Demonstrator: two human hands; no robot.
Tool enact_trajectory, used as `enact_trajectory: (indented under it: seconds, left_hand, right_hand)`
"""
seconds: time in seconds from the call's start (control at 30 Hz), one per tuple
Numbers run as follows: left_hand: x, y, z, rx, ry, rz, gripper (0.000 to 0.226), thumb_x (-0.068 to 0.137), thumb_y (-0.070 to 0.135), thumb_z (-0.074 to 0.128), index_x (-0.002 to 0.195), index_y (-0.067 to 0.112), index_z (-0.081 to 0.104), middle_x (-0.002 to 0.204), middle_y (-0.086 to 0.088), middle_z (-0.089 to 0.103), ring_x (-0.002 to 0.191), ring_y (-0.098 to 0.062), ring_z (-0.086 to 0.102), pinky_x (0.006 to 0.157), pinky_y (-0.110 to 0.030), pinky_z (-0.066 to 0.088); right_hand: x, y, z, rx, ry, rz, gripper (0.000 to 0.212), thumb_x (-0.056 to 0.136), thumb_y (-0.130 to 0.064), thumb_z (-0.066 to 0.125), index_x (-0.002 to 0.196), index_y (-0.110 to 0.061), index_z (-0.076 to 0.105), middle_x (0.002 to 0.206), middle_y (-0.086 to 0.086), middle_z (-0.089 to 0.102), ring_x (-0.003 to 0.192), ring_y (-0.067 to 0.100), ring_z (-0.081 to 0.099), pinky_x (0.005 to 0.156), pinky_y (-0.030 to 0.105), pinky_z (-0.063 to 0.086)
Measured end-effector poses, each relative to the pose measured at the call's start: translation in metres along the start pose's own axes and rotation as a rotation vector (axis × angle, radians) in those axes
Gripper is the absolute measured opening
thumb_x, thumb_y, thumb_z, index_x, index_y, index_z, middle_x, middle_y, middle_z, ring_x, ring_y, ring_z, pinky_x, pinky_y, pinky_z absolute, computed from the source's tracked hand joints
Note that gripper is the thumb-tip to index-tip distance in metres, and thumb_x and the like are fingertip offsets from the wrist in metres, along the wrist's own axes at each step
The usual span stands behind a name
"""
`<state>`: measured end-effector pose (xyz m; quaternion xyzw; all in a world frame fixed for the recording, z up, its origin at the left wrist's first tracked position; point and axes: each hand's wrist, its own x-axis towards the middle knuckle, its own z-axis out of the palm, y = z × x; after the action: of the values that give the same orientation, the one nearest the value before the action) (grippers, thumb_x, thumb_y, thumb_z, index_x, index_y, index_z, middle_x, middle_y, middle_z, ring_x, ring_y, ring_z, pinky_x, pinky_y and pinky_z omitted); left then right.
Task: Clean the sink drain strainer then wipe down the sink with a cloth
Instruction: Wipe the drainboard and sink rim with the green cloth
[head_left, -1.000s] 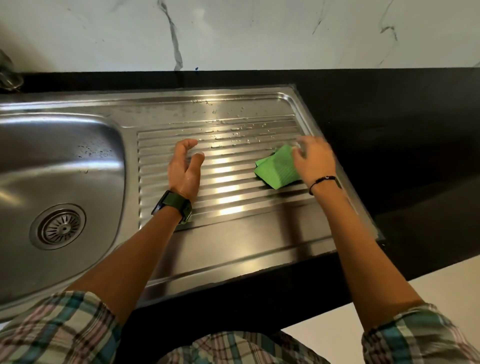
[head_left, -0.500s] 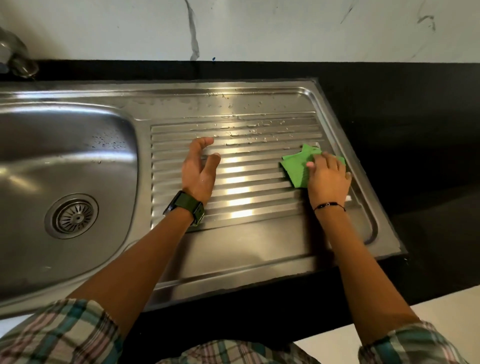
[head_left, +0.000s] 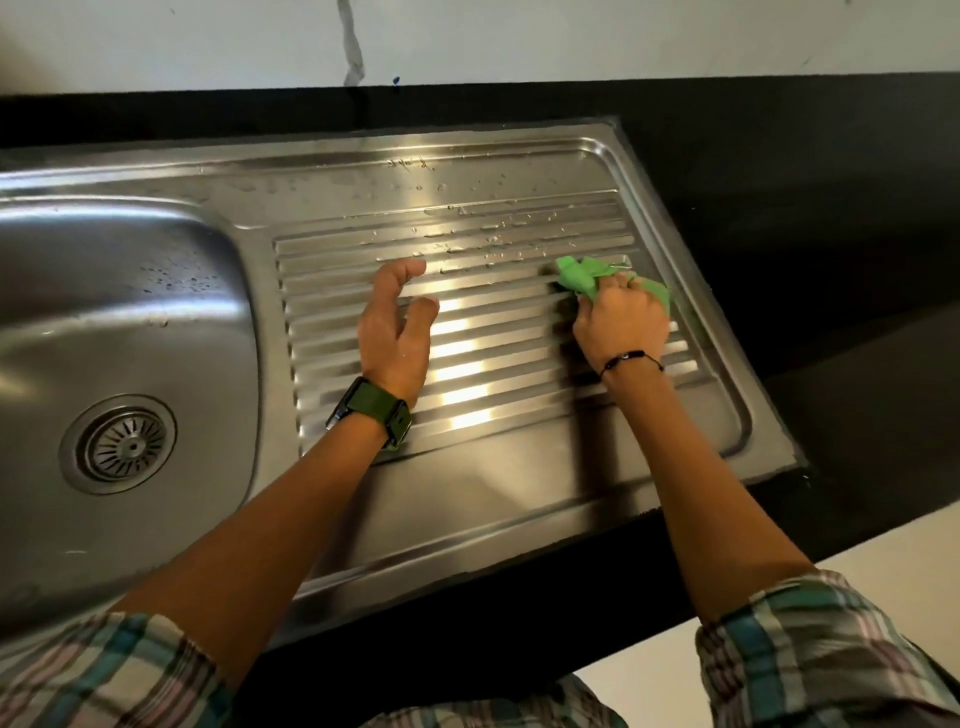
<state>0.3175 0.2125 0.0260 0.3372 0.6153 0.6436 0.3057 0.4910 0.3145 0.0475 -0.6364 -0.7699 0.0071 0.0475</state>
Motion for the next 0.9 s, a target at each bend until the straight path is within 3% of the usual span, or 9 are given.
enact_trajectory:
  seconds: [0.1,0.2,0.3,0.4,0.5,0.6,0.67,0.8,0.9]
  left_hand:
    - [-0.002,0.005,-0.001,0.004,0.01,0.024,0.042,0.077,0.018,0.044,0.115,0.004,0.051,0.114,0.0,0.055,0.079,0.017,0.05,0.073,-0.001,0.04]
    - [-0.002,0.014,-0.008,-0.147,0.072,0.026,0.033,0.078,0.011,0.043,0.109,0.002,0.051,0.113,-0.004,0.054,0.107,-0.009,0.052,0.093,-0.018,0.042]
    - [0.005,0.024,-0.023,-0.211,0.111,0.109,0.022,0.08,0.01,0.042,0.101,0.013,0.049,0.108,0.003,0.053,0.107,-0.01,0.051,0.091,-0.017,0.044]
    - [0.01,0.028,-0.036,-0.034,0.087,0.172,0.034,0.079,0.011,0.042,0.112,0.004,0.048,0.109,0.006,0.052,0.107,-0.012,0.049,0.096,-0.025,0.041]
    - [0.009,0.026,-0.047,0.045,0.091,0.137,0.032,0.079,0.014,0.042,0.11,0.012,0.049,0.107,0.01,0.052,0.105,-0.008,0.049,0.097,-0.033,0.04]
    - [0.004,0.022,-0.052,0.089,0.072,0.094,0.03,0.079,0.018,0.042,0.108,0.017,0.049,0.107,0.007,0.052,0.103,-0.011,0.049,0.093,-0.037,0.041]
    - [-0.001,0.02,-0.045,0.114,0.012,0.057,0.031,0.081,0.021,0.043,0.111,0.018,0.049,0.107,0.004,0.052,0.092,-0.01,0.051,0.083,-0.032,0.044]
    - [-0.011,0.018,-0.021,0.128,-0.047,0.062,0.038,0.082,0.021,0.044,0.116,0.006,0.048,0.093,0.011,0.052,0.072,0.005,0.045,0.065,-0.008,0.039]
    - [-0.017,0.018,-0.011,0.156,-0.086,0.054,0.043,0.08,0.023,0.044,0.119,0.004,0.047,0.109,-0.001,0.052,0.086,-0.009,0.05,0.069,-0.007,0.042]
  right_hand:
    - [-0.017,-0.035,0.0,0.046,-0.036,-0.07,0.034,0.088,-0.018,0.046,0.115,0.003,0.054,0.119,0.024,0.056,0.108,0.038,0.053,0.091,0.043,0.041]
    - [-0.04,-0.075,0.005,0.068,-0.099,-0.172,0.039,0.089,-0.02,0.042,0.121,0.001,0.049,0.13,0.023,0.049,0.12,0.035,0.045,0.1,0.043,0.036]
    - [-0.059,-0.109,0.009,0.081,-0.137,-0.255,0.044,0.088,-0.022,0.045,0.126,0.0,0.045,0.135,0.022,0.045,0.127,0.034,0.039,0.107,0.045,0.032]
    - [-0.077,-0.148,0.016,0.078,-0.162,-0.404,0.046,0.089,-0.026,0.045,0.13,-0.004,0.041,0.138,0.018,0.043,0.13,0.033,0.034,0.11,0.042,0.027]
    - [-0.084,-0.158,0.018,0.082,-0.173,-0.558,0.049,0.091,-0.029,0.044,0.135,-0.01,0.036,0.145,0.012,0.037,0.137,0.028,0.028,0.116,0.036,0.018]
    - [-0.071,-0.123,0.013,0.082,-0.152,-0.718,0.046,0.089,-0.02,0.044,0.134,-0.013,0.04,0.148,0.006,0.036,0.139,0.021,0.027,0.115,0.032,0.015]
    - [-0.058,-0.085,0.008,0.085,-0.143,-0.725,0.046,0.087,-0.016,0.043,0.133,-0.015,0.044,0.145,0.002,0.041,0.137,0.015,0.031,0.113,0.029,0.011]
    - [-0.022,0.013,-0.005,0.007,-0.121,-0.499,0.047,0.088,-0.014,0.042,0.134,-0.017,0.042,0.142,0.003,0.046,0.133,0.015,0.039,0.113,0.03,0.01]
    - [0.001,0.073,-0.021,-0.016,-0.113,-0.267,0.047,0.086,-0.012,0.047,0.133,-0.014,0.045,0.134,0.014,0.052,0.124,0.028,0.048,0.111,0.037,0.022]
